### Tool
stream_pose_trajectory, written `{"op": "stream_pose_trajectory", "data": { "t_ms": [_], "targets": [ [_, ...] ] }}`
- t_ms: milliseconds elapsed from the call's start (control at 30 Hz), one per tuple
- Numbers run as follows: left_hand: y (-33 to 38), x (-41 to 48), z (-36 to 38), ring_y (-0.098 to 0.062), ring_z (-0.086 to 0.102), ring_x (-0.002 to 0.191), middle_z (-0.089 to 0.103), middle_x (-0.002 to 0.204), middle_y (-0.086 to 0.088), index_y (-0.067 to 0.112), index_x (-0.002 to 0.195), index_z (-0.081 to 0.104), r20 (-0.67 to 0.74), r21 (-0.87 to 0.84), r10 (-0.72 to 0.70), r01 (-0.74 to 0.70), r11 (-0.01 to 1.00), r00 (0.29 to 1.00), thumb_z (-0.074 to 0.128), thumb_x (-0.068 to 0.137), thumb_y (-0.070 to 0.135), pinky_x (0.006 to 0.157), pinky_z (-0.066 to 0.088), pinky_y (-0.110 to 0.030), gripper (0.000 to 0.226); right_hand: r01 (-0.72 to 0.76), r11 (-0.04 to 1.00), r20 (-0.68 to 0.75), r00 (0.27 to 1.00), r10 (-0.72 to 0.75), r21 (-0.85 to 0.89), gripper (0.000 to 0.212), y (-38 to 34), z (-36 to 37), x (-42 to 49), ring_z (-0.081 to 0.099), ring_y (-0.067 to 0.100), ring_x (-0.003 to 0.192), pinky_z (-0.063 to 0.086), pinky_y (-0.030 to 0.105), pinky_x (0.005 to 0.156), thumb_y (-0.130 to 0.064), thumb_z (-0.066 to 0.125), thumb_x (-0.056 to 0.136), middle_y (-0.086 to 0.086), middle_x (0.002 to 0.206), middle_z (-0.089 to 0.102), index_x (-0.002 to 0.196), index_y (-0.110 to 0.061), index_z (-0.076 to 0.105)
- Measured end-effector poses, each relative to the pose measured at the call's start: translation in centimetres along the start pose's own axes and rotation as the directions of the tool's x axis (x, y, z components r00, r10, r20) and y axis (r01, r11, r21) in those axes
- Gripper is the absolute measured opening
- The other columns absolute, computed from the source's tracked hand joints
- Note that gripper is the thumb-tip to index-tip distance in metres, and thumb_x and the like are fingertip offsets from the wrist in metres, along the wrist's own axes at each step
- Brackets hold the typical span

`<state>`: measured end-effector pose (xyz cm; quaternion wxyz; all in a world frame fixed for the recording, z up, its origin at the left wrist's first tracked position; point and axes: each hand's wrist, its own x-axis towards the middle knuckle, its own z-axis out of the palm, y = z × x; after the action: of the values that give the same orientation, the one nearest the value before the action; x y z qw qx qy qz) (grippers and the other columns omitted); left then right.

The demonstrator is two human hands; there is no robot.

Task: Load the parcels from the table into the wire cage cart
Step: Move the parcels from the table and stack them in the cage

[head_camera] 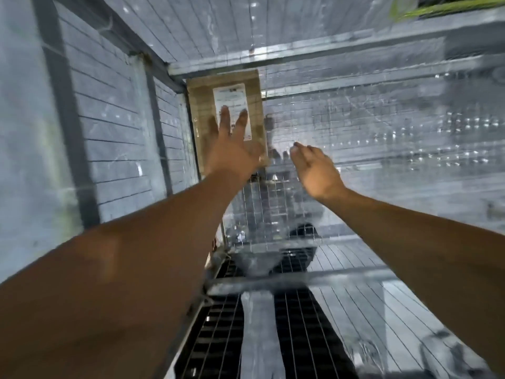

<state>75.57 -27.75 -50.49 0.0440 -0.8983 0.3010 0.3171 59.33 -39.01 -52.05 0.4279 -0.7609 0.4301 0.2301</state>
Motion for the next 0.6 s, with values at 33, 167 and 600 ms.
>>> {"op": "stream_pose_trajectory", "data": {
  "t_ms": [33,167,600],
  "targets": [
    [0.6,-2.5,-2.6,-0.034,-0.01,0.158,-0.009,0.173,-0.001,0.036,0.165,0.003,0.021,0.006,0.013,-0.013,1.0,1.0,0.029,0.101,0.065,0.127,0.005,-0.058,0.075,-0.02,1.0,0.008,1.0,0.02,-0.006,0.067,-0.8,-1.3,-3.0,0.022,0.029,0.157,0.019,0.054,0.127,-0.066,0.017,0.107,0.007,0.171,0.026,0.163,-0.032,0.03],
    [2.1,-11.1,-8.6,-0.034,0.0,0.159,0.009,0.173,-0.003,0.028,0.164,0.018,0.076,-0.132,0.081,-0.071,0.989,0.994,0.041,0.104,0.054,0.127,0.009,-0.056,0.07,-0.052,0.997,0.01,0.999,0.052,-0.052,0.064,-2.9,-5.6,-12.7,0.018,0.028,0.159,0.016,0.055,0.128,-0.063,0.022,0.108,0.008,0.172,0.022,0.164,-0.034,0.029],
    [3.9,-34.9,-20.9,-0.046,0.041,0.141,0.05,0.153,-0.017,0.01,0.15,0.049,-0.049,-0.138,0.597,-0.597,0.79,0.801,0.036,0.094,0.064,0.117,0.033,-0.057,0.079,-0.175,0.94,-0.558,0.767,0.317,0.294,0.066,-8.8,-11.6,-44.6,0.024,0.028,0.156,0.017,0.044,0.127,-0.057,0.049,0.105,0.01,0.169,0.029,0.162,-0.027,0.035]
  ]
}}
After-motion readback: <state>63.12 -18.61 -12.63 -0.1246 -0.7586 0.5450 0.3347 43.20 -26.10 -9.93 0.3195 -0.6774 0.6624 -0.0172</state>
